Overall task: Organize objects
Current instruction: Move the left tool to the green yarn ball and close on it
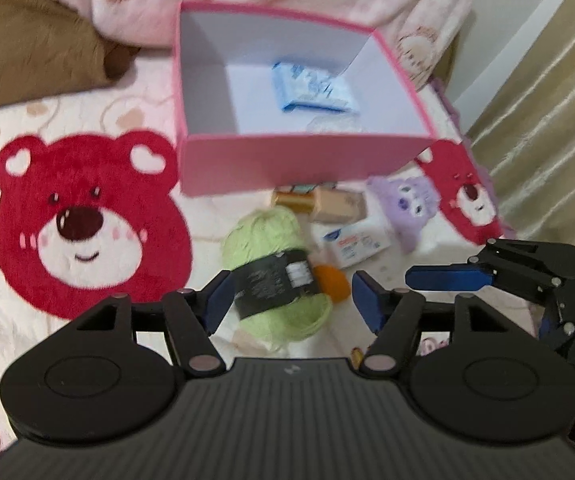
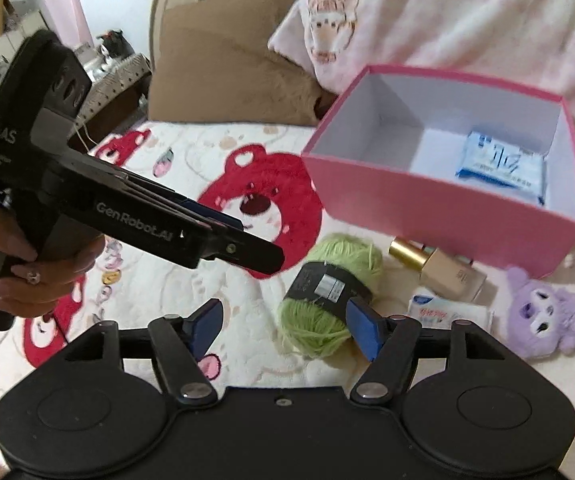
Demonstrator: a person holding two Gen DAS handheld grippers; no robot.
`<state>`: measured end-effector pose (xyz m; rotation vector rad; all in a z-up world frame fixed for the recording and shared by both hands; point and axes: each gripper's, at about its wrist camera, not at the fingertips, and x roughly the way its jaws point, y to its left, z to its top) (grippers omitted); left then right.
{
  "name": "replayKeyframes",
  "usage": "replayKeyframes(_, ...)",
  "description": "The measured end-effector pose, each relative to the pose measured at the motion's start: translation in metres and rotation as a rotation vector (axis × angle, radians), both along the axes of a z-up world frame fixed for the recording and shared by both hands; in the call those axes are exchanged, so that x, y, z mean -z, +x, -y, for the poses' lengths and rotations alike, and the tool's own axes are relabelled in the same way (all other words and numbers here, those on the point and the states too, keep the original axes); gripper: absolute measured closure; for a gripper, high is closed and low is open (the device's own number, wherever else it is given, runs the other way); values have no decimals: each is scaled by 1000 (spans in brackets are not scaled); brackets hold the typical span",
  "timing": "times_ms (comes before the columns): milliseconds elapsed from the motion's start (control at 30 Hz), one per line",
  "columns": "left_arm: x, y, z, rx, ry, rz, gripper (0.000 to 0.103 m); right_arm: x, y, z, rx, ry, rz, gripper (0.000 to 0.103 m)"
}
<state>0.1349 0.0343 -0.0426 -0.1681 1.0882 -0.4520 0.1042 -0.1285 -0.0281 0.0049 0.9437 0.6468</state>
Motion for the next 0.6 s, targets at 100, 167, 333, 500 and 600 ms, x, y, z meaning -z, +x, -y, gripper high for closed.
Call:
replayKeyframes(100, 7, 5, -1, -6, 8, -10, 36, 14, -3, -15, -26, -51, 8, 28)
replayKeyframes(167, 13, 8, -1, -13, 1, -7, 34, 25, -1, -21, -9, -68, 9, 27)
replayKeyframes(333, 36, 14, 3, -33, -9, -13, 33, 51, 6, -31, 35, -145, 93, 27)
replayKeyframes(500, 54, 17, 2, -66, -69, -2, 32, 68, 8, -44, -16, -218, 176, 26)
replayKeyframes(600, 66, 19, 0, -96, -104, -9, 32, 78, 12, -51, -25, -239, 183, 25)
